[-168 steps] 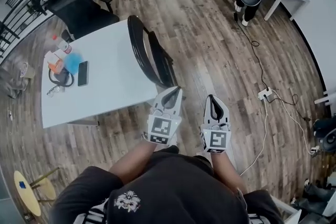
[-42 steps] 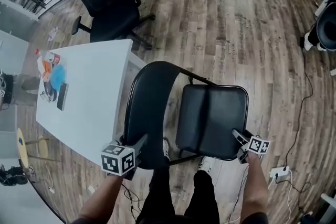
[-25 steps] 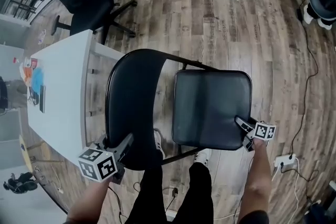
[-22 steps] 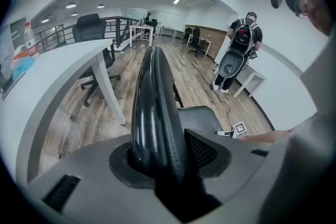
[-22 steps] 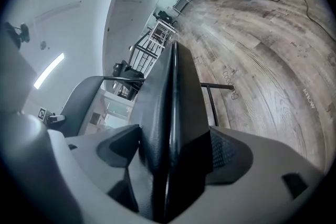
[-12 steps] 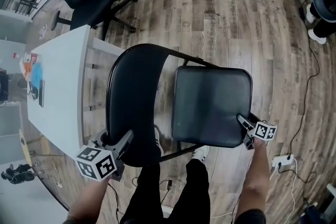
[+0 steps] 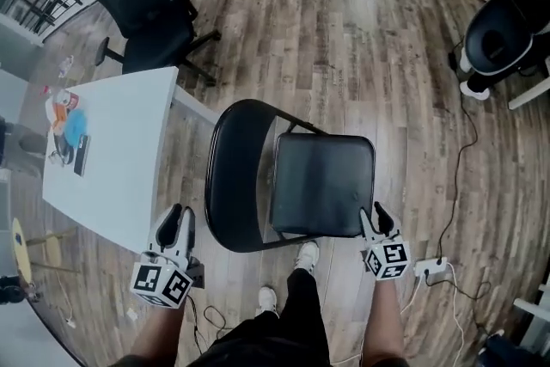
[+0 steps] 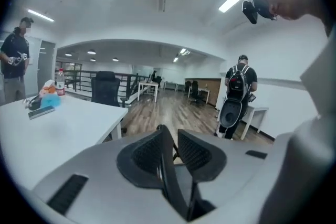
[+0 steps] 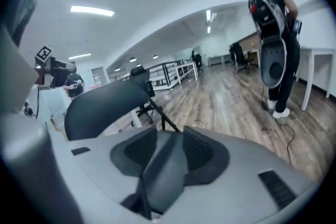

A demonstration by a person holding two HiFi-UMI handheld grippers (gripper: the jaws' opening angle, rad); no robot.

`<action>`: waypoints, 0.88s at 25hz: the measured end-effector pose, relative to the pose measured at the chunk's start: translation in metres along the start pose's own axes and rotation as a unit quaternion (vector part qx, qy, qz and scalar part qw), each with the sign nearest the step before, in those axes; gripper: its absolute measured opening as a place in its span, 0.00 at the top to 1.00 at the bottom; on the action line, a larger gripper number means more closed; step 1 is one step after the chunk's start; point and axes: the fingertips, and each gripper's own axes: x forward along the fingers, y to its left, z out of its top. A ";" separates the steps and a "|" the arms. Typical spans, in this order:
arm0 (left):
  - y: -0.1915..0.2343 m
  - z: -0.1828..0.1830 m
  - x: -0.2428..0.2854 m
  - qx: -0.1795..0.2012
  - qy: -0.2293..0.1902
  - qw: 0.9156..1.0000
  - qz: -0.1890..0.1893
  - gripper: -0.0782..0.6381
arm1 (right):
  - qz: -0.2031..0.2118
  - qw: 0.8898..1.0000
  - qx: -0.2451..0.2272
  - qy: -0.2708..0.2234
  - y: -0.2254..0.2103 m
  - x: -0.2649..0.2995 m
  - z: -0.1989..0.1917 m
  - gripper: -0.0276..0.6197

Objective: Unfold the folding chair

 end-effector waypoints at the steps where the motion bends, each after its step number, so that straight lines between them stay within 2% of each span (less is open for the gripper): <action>1: -0.008 0.003 -0.007 -0.004 -0.020 1.000 -0.013 0.79 | -0.007 1.000 -0.007 -0.025 0.029 -0.014 0.025 0.76; 3: -0.027 0.000 -0.021 -0.003 -0.055 0.997 -0.050 0.88 | -0.011 0.997 -0.004 -0.072 0.082 -0.040 0.070 0.90; 6: -0.047 -0.010 -0.055 -0.006 -0.064 0.992 -0.108 0.88 | -0.003 0.991 0.037 -0.125 0.164 -0.082 0.124 0.93; 7: -0.049 -0.013 -0.073 -0.014 -0.062 0.990 -0.124 0.88 | -0.004 0.991 0.029 -0.129 0.196 -0.097 0.135 0.93; 9: -0.053 -0.016 -0.115 -0.030 -0.067 0.986 -0.151 0.88 | -0.008 0.991 -0.020 -0.132 0.257 -0.127 0.146 0.93; 12: -0.063 -0.014 -0.175 -0.039 -0.088 0.978 -0.184 0.88 | -0.021 0.985 -0.075 -0.151 0.325 -0.174 0.144 0.93; 14: -0.062 -0.016 -0.208 -0.034 -0.095 0.977 -0.186 0.88 | -0.036 0.980 -0.094 -0.169 0.358 -0.203 0.139 0.93; 18: -0.056 -0.020 -0.261 -0.039 -0.102 0.976 -0.186 0.88 | -0.069 0.970 -0.147 -0.183 0.401 -0.251 0.127 0.93; 22: -0.050 -0.022 -0.305 -0.032 -0.107 0.978 -0.178 0.88 | -0.076 0.966 -0.168 -0.180 0.429 -0.280 0.109 0.93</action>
